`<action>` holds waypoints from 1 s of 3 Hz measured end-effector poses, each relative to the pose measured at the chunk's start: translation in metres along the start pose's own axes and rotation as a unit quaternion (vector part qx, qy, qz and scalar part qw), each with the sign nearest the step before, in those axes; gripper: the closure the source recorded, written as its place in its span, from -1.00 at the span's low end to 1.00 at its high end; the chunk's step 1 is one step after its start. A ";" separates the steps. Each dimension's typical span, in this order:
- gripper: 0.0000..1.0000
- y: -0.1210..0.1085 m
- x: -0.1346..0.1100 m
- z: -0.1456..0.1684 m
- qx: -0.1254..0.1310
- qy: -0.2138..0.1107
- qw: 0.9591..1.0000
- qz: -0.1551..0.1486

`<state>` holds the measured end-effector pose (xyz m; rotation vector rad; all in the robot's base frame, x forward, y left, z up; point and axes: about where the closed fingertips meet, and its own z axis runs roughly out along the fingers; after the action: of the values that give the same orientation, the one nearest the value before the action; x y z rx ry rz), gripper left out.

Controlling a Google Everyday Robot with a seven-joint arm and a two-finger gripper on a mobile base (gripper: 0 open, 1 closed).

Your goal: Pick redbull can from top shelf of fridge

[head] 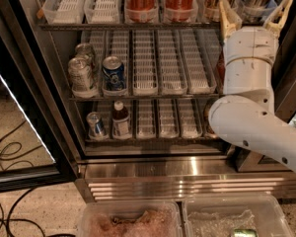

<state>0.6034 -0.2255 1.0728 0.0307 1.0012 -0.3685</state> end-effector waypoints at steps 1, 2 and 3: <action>-0.50 0.000 0.000 0.000 0.000 0.000 1.000 0.000; -0.34 -0.003 -0.004 0.006 0.023 -0.012 1.000 0.010; -0.52 -0.010 -0.007 0.015 0.063 -0.030 0.997 0.023</action>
Offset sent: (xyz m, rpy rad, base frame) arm 0.0068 -0.0098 0.0110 0.0771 -0.0898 -0.0596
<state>0.6088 -0.2359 1.0883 0.1555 0.9148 -0.3873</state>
